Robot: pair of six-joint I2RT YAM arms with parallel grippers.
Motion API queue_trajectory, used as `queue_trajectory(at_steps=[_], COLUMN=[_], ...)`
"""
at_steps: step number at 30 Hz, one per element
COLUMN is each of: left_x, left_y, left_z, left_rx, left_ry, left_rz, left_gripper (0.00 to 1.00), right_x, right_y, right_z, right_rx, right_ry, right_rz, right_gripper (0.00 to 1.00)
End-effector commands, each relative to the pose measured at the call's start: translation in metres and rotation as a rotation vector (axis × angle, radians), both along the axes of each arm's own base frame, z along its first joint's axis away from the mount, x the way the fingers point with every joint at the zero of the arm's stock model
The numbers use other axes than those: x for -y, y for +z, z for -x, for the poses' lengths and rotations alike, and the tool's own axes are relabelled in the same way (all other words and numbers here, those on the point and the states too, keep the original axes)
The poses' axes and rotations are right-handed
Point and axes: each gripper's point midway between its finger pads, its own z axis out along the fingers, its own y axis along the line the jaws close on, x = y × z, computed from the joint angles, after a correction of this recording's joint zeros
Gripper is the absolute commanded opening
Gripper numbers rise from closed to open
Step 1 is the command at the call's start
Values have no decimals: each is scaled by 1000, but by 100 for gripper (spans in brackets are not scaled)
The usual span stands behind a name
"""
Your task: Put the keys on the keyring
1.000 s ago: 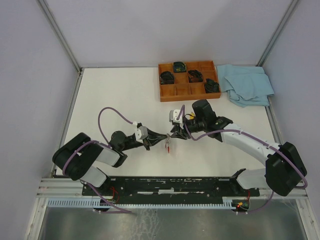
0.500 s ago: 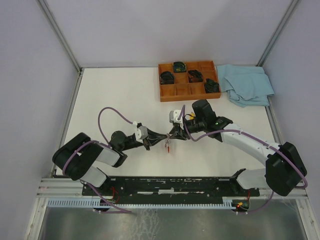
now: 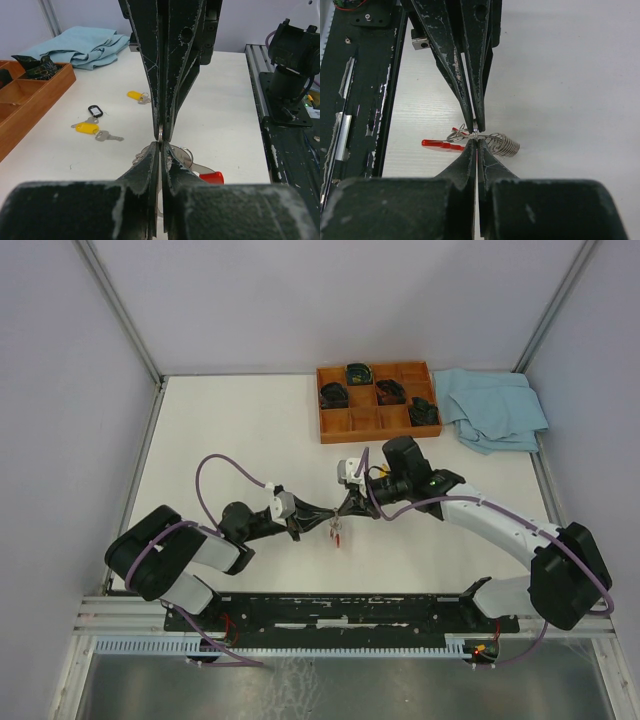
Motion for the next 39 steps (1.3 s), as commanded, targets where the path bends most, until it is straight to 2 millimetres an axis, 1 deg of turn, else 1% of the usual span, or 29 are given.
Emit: queue_trajectory(at_steps=[1,5,9,15,20,27,39], left_x=[-2,-1,0,-1,0,2,4], left_y=[50,49,47,41,39,37,27], left_z=[5,9,7,2,4,5,3], left_rx=[178,187,189,189,186,168,125], left_ry=[-4,-31,-30,-8,-20,-36,-36], left_rz=[138,126,94,18,4,10,-4], left_gripper=[10,17,22,26,28,28,28], right_x=[-5,-2,3,12,12,5,-8], right_y=[24,22,16,16,20,24,29], right_z=[-4,-5,-1,-2,-2,-3,2], right_rx=[30,41,40,77,110,149,182], right_ry=[12,-2,-2,-3,12,27,53], right_rz=[-13,71,199,378,478,532,529], right_gripper=[1,1,1,1,1,1,1])
